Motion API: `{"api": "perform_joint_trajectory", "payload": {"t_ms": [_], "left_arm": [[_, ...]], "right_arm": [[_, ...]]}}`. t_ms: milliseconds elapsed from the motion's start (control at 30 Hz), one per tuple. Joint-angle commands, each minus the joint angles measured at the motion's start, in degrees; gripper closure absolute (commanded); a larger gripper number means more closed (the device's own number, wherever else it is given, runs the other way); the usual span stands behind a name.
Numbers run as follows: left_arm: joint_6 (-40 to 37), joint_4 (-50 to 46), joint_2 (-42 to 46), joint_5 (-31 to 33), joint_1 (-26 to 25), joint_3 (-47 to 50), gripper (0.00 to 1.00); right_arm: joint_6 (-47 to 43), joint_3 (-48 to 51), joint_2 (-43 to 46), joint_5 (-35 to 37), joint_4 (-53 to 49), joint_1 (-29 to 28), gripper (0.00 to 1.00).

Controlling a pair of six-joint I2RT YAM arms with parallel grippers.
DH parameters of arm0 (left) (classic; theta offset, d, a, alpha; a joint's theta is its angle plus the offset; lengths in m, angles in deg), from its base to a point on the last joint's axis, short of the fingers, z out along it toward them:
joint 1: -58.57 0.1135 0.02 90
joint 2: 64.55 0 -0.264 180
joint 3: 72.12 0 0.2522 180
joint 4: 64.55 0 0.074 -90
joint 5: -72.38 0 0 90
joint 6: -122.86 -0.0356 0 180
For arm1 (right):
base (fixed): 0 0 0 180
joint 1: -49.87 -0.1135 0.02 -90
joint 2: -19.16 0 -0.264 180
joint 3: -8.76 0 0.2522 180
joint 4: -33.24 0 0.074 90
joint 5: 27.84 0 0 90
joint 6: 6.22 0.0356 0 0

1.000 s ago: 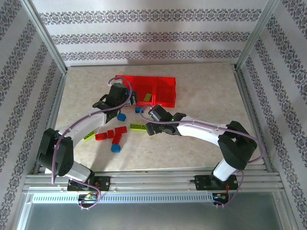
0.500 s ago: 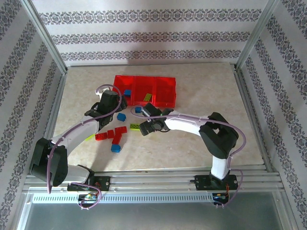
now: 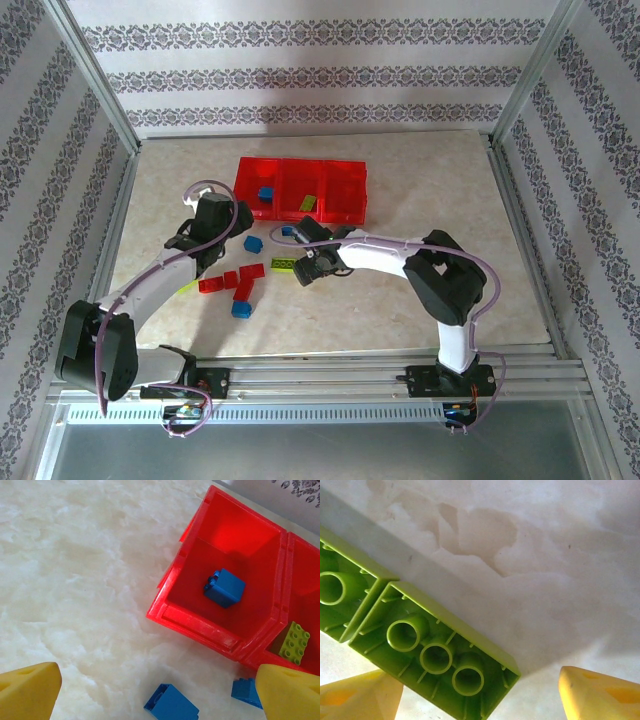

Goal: Sort the legos into containers by color
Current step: Pick up the lego from the center of the table.

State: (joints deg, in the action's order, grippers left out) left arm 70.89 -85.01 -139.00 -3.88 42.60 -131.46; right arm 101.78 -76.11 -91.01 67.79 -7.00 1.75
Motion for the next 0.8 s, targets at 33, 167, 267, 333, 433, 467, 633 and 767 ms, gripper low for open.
{"api": "perform_joint_trajectory", "payload": {"t_ms": [33,167,267,333,433,467,633,767], "left_arm": [[0.8,1.9,1.4,-0.3,1.4,1.1,0.00],[1.0,1.9,1.8,-0.5,1.9,1.6,0.00],[1.1,2.0,2.1,-0.6,2.3,2.1,0.00],[1.2,2.1,2.3,-0.8,2.5,2.4,0.00],[1.4,2.0,2.5,-1.1,2.9,2.7,0.00],[1.3,2.1,2.6,-1.2,3.0,2.7,0.00],[1.4,2.1,2.8,-1.4,3.7,2.9,0.00],[1.4,2.2,2.7,-1.7,4.1,3.0,0.00]], "right_arm": [[0.4,-2.4,-1.7,2.4,-1.5,0.6,0.22],[1.7,-4.3,-2.9,3.5,-1.9,1.1,0.28],[2.6,-5.4,-3.5,3.2,-1.7,1.7,0.31],[2.8,-5.9,-4.0,2.8,-1.6,2.1,0.32],[2.8,-6.4,-4.5,2.0,-1.6,2.6,0.36],[2.8,-6.4,-4.7,1.7,-1.7,2.7,0.37],[2.7,-5.9,-5.1,1.5,-2.8,2.7,0.45],[3.1,-5.0,-5.0,1.6,-3.4,2.5,0.55]]}}
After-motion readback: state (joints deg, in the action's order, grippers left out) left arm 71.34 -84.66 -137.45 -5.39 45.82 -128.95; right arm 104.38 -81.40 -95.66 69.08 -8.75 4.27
